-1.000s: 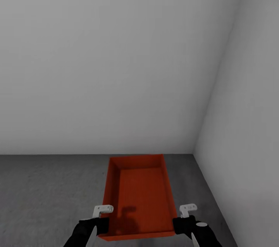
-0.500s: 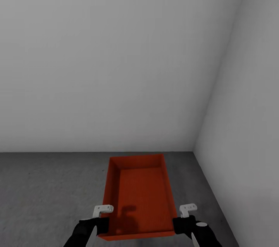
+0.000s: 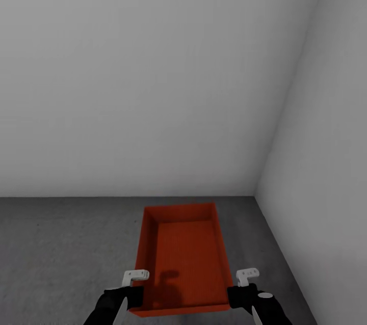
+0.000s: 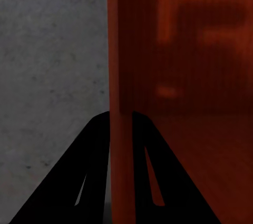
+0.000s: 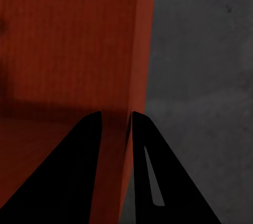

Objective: Move the two storage containers from the living room to the garage. In the garage, place one container on the floor and stack the other container on top of it (either order is fine).

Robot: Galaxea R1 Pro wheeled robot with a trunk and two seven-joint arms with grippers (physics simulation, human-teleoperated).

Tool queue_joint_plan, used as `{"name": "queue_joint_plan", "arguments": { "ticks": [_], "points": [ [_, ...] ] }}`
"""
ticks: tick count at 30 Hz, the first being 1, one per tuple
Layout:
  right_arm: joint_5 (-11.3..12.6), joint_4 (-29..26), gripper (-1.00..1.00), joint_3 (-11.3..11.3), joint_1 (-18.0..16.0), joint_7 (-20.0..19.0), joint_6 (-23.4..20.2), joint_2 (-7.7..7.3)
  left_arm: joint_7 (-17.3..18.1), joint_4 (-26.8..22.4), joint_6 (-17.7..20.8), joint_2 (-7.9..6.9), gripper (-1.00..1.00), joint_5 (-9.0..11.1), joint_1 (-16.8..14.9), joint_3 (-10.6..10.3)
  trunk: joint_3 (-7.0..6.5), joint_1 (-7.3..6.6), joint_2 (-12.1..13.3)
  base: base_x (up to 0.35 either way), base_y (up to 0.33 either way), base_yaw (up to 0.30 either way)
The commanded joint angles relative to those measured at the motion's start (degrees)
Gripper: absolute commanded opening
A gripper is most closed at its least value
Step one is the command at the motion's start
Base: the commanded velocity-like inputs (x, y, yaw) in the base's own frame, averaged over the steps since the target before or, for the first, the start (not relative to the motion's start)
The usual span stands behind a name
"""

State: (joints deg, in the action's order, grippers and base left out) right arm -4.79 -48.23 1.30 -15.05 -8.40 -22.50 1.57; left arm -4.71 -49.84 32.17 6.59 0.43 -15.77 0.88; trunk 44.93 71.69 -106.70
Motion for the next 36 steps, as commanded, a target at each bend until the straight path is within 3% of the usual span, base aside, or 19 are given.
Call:
{"name": "queue_joint_plan", "arguments": {
  "ticks": [1,36],
  "points": [
    [0.83,-0.04,-1.0,2.28,0.02,-1.18,-0.41,1.85,-0.22,-0.26,-2.02,0.09,-1.0,-1.18,-0.05,0.44,0.33,0.22,-0.44,0.0,0.0,0.0],
    [0.81,-0.07,-1.0,2.3,0.02,-1.18,-0.39,1.85,-0.22,-0.26,-2.02,0.09,-1.0,-1.18,-0.05,0.44,9.64,7.68,-14.08,0.0,0.0,0.0]
  ]
}}
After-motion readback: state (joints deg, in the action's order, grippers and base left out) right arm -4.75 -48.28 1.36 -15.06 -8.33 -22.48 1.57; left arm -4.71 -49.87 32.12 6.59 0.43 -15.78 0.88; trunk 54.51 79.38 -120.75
